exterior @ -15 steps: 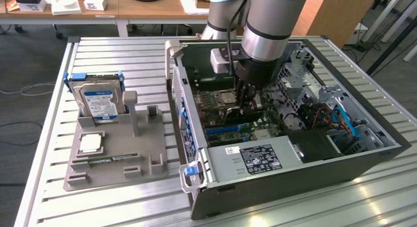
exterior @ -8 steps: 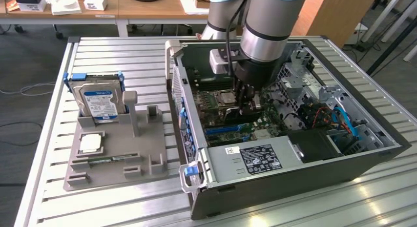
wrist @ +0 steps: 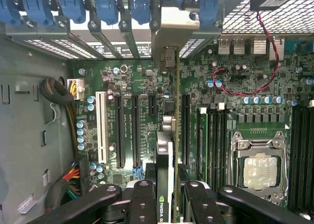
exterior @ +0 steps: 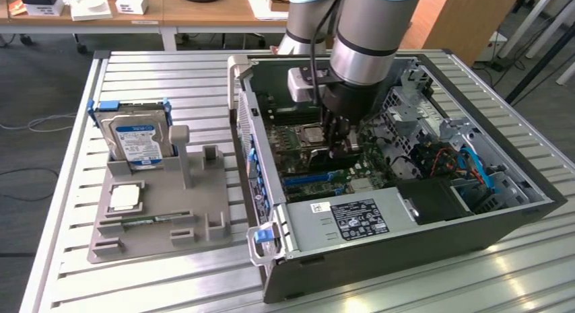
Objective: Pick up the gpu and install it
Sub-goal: 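Insert the gpu into the slot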
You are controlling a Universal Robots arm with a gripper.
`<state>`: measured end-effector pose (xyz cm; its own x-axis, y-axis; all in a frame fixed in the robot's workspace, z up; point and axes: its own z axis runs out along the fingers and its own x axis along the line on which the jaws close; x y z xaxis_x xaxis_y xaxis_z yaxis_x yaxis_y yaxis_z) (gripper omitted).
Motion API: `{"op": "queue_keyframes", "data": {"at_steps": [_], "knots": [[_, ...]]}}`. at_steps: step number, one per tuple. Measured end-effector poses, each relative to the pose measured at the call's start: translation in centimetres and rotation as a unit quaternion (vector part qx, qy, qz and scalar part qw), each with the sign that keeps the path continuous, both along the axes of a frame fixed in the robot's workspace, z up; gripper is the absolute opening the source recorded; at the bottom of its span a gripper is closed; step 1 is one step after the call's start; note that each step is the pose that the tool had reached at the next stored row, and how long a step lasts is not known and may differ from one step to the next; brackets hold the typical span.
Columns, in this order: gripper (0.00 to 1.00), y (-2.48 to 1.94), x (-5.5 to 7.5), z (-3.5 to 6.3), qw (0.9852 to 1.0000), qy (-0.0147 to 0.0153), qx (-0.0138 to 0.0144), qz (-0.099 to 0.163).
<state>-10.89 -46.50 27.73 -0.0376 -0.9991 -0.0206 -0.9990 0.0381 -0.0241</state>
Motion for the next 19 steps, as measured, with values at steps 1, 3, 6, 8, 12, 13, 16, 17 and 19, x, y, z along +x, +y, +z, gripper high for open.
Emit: {"op": "queue_keyframes", "data": {"at_steps": [1,3,6,8,12,13,16,17,19], "knots": [[0.27,0.00,-0.03,-0.01,1.0000,0.0000,0.0000,0.000],[0.27,0.00,-0.05,-0.01,1.0000,0.0000,0.0000,0.000],[0.27,0.01,-0.09,-0.07,1.0000,0.0000,0.0000,0.000],[0.27,0.01,-0.12,-0.15,1.0000,0.0000,0.0000,0.000],[0.27,0.03,-0.15,-0.21,1.0000,-0.0001,-0.0001,0.000],[0.27,0.04,-0.18,-0.23,1.0000,-0.0001,0.0000,0.000],[0.27,0.08,-0.27,-0.30,1.0000,-0.0001,0.0000,0.000],[0.27,0.09,-0.28,-0.34,1.0000,-0.0002,0.0001,0.000],[0.27,0.11,-0.30,-0.43,1.0000,-0.0001,0.0000,0.000]]}}
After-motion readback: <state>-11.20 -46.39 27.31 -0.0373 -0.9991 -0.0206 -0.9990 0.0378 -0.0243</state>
